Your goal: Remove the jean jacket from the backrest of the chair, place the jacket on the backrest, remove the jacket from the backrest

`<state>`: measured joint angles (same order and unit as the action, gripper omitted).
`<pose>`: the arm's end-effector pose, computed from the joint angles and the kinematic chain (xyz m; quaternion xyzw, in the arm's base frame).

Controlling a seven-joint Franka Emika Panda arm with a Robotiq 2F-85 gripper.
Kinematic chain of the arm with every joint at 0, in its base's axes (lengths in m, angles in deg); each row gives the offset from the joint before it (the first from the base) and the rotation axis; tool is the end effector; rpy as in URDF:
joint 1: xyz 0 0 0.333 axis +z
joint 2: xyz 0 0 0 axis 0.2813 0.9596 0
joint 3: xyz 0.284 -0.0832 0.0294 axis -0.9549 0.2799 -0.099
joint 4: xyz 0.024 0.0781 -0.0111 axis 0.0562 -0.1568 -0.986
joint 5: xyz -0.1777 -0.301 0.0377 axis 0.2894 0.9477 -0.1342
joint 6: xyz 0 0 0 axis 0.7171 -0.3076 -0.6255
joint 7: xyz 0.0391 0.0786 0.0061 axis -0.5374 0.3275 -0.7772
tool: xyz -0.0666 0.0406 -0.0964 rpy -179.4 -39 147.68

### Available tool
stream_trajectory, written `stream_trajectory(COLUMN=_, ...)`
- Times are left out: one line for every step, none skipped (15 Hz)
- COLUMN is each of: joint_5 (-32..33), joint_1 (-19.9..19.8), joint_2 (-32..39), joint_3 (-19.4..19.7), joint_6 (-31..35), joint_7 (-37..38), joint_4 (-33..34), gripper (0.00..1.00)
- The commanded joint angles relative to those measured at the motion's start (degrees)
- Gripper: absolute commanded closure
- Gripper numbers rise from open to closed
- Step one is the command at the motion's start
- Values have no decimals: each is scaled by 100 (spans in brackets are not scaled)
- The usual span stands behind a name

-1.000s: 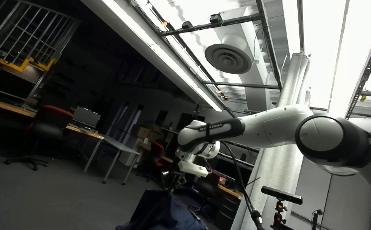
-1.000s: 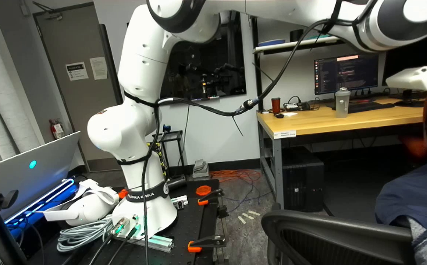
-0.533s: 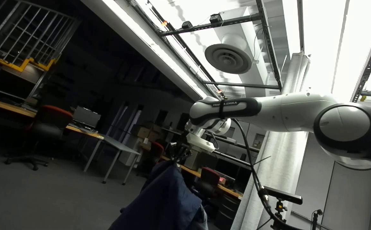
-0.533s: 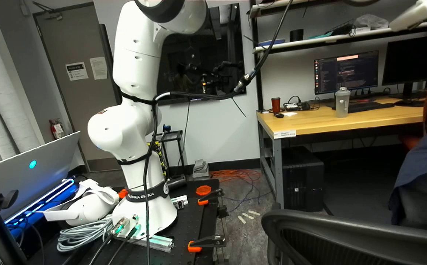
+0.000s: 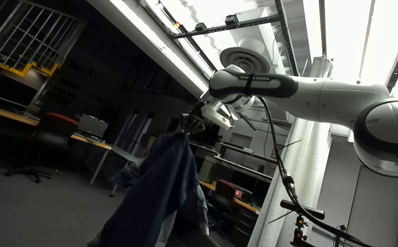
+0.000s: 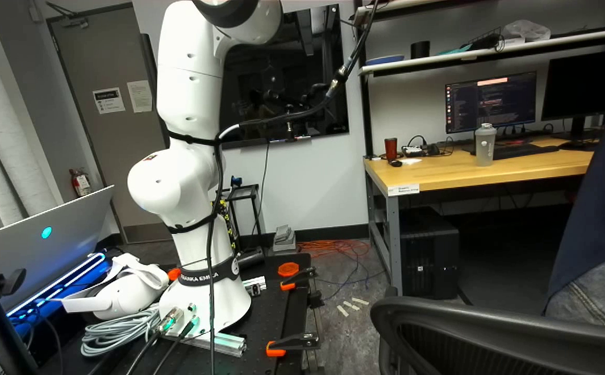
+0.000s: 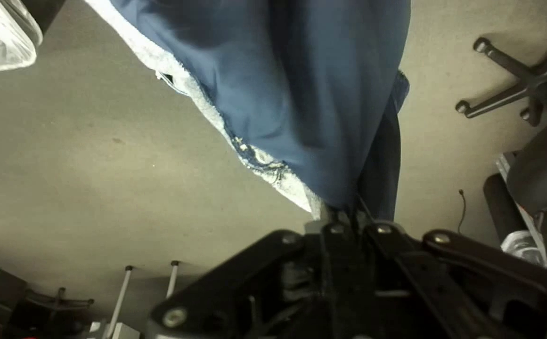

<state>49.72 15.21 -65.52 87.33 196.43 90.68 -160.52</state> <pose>0.6516 -0.0644 0.6161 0.9545 -0.1000 0.2767 0.0477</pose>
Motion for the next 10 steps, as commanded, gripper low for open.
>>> stream_trajectory(joint_5=198, joint_1=275, joint_2=-103, joint_3=-77, joint_6=-36, joint_7=146, joint_4=531, gripper=99)
stream_trajectory(joint_5=189, joint_1=326, joint_2=-124, joint_3=-89, joint_6=-29, joint_7=144, joint_4=618, gripper=99)
stream_trajectory(joint_5=166, joint_1=365, joint_2=-161, joint_3=-97, joint_6=-41, joint_7=132, joint_4=719, gripper=99)
stream_trajectory(joint_5=147, joint_1=401, joint_2=-187, joint_3=-101, joint_6=-47, joint_7=130, joint_4=812, gripper=99)
stream_trajectory(joint_5=151, joint_1=435, joint_2=-232, joint_3=-96, joint_6=-58, joint_7=132, joint_4=912, gripper=99)
stream_trajectory(joint_5=173, joint_1=469, joint_2=-277, joint_3=-90, joint_6=-46, joint_7=138, joint_4=987, gripper=99)
stream_trajectory(joint_5=185, joint_1=496, joint_2=-311, joint_3=-89, joint_6=-42, joint_7=136, joint_4=1074, gripper=99)
stream_trajectory(joint_5=208, joint_1=531, joint_2=-358, joint_3=-87, joint_6=-36, joint_7=129, joint_4=1159, gripper=99)
stream_trajectory(joint_5=209, joint_1=557, joint_2=-391, joint_3=-89, joint_6=-32, joint_7=123, joint_4=1239, gripper=99)
stream_trajectory(joint_5=205, joint_1=587, joint_2=-431, joint_3=-96, joint_6=-44, joint_7=100, joint_4=1324, gripper=99)
